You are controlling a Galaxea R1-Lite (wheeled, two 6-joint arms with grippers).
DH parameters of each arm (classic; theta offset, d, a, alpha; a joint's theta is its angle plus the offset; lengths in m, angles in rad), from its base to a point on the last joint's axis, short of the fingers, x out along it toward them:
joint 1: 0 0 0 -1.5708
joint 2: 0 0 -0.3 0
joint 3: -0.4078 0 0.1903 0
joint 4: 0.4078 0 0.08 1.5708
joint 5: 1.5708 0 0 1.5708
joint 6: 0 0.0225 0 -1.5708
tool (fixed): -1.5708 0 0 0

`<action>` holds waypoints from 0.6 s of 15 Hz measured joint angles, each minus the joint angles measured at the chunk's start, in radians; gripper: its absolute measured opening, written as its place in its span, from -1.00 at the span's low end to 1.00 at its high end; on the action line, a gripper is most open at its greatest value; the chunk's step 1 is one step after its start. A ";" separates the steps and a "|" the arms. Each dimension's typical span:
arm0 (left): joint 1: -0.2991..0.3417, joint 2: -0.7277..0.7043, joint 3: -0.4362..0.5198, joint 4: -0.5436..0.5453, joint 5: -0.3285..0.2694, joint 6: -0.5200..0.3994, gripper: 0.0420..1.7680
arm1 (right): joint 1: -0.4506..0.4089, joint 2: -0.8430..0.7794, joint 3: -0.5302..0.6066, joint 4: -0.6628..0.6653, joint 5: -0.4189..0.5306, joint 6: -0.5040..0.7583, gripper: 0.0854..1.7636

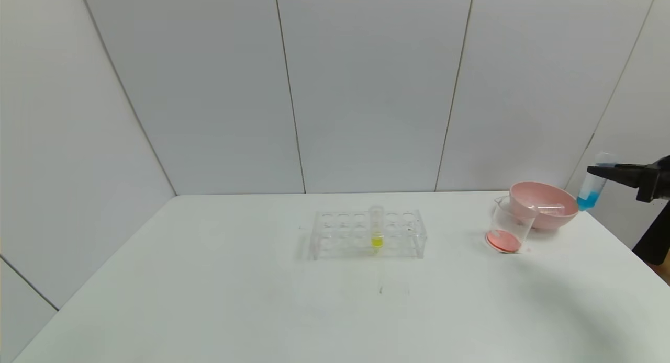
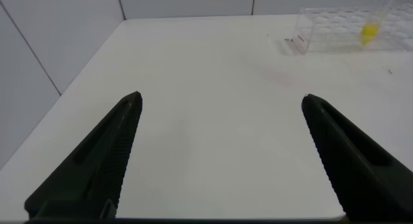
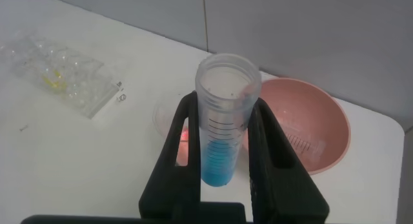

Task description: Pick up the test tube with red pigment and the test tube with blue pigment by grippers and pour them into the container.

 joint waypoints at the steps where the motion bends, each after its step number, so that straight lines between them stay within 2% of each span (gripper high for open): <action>1: 0.000 0.000 0.000 0.000 0.000 0.000 1.00 | 0.009 0.023 -0.066 0.096 -0.020 -0.067 -0.52; 4: 0.000 0.000 0.000 0.000 0.000 0.000 1.00 | 0.037 0.100 -0.289 0.393 -0.080 -0.267 -0.52; 7: 0.000 0.000 0.000 0.000 0.000 0.000 1.00 | 0.071 0.174 -0.501 0.665 -0.126 -0.402 -0.52; 9: 0.000 0.000 0.000 0.000 0.000 0.000 1.00 | 0.100 0.219 -0.606 0.771 -0.159 -0.481 -0.52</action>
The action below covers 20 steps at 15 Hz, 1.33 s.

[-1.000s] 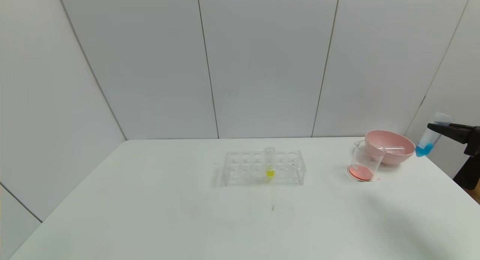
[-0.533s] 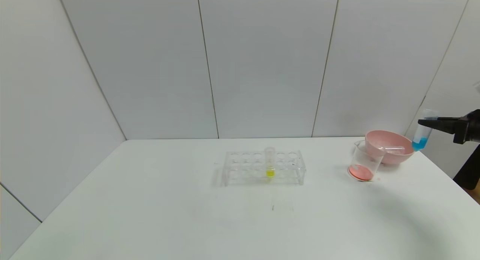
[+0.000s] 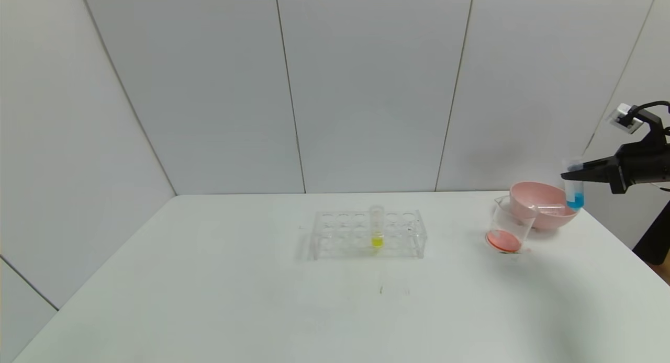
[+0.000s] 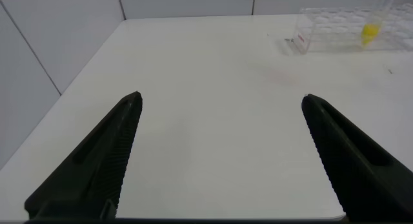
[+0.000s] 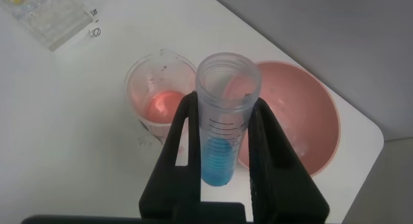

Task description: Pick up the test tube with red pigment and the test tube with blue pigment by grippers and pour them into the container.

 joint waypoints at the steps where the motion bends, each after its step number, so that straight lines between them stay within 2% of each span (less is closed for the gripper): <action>1: 0.000 0.000 0.000 0.000 0.000 0.000 1.00 | 0.013 0.019 -0.039 0.039 -0.022 -0.031 -0.52; 4: 0.000 0.000 0.000 0.000 0.000 0.000 1.00 | 0.045 0.065 -0.153 0.144 -0.104 -0.096 -0.52; 6: 0.000 0.000 0.000 0.000 0.000 0.000 1.00 | 0.071 0.083 -0.184 0.157 -0.169 -0.131 -0.52; 12: 0.000 0.000 0.000 0.000 0.000 0.000 1.00 | 0.125 0.090 -0.194 0.178 -0.311 -0.182 -0.52; 15: 0.000 0.000 0.000 0.000 0.000 0.000 1.00 | 0.137 0.080 -0.194 0.254 -0.401 -0.262 -0.52; 20: 0.000 0.000 0.000 0.000 0.000 0.000 1.00 | 0.183 0.067 -0.194 0.287 -0.489 -0.306 -0.52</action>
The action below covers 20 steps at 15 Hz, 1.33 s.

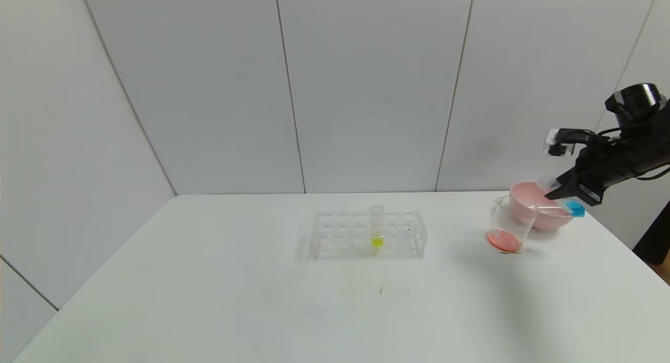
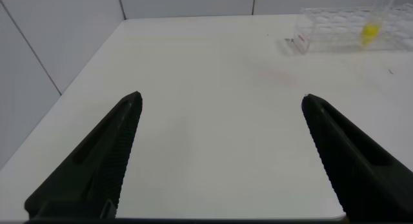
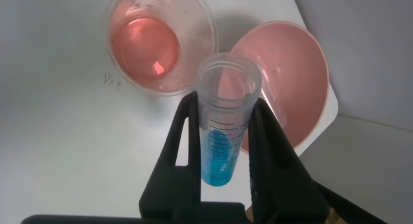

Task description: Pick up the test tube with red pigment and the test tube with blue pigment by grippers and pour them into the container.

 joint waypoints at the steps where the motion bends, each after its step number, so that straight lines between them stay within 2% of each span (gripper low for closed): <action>1: 0.000 0.000 0.000 0.000 0.000 0.000 1.00 | 0.014 0.000 0.000 0.000 -0.020 0.000 -0.52; 9: 0.000 0.000 0.000 0.000 0.000 0.000 1.00 | 0.100 0.015 0.000 0.023 -0.248 -0.034 -0.52; 13: 0.000 0.000 0.000 0.000 0.000 0.000 1.00 | 0.112 0.012 -0.003 0.074 -0.280 -0.052 -0.52; 20: 0.000 0.000 0.000 0.000 0.000 0.000 1.00 | 0.148 0.003 -0.005 0.086 -0.404 -0.091 -0.52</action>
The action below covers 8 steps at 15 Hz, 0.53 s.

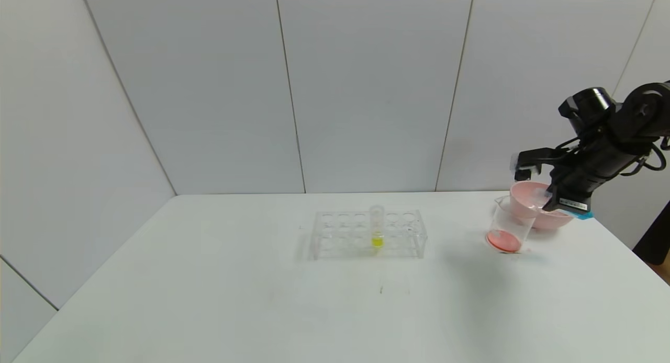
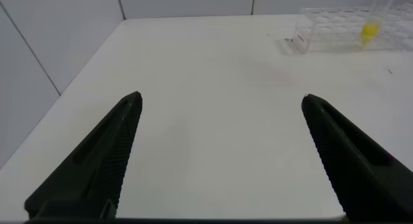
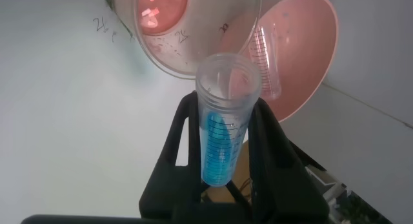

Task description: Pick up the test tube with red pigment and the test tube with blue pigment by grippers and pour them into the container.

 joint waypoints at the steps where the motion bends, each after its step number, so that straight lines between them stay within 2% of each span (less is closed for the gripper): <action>1: 0.000 0.000 0.000 0.000 0.000 0.000 1.00 | 0.007 0.000 0.000 0.001 -0.027 -0.006 -0.52; 8: 0.000 0.000 0.000 0.000 0.000 0.000 1.00 | 0.040 0.017 0.000 0.001 -0.147 -0.036 -0.52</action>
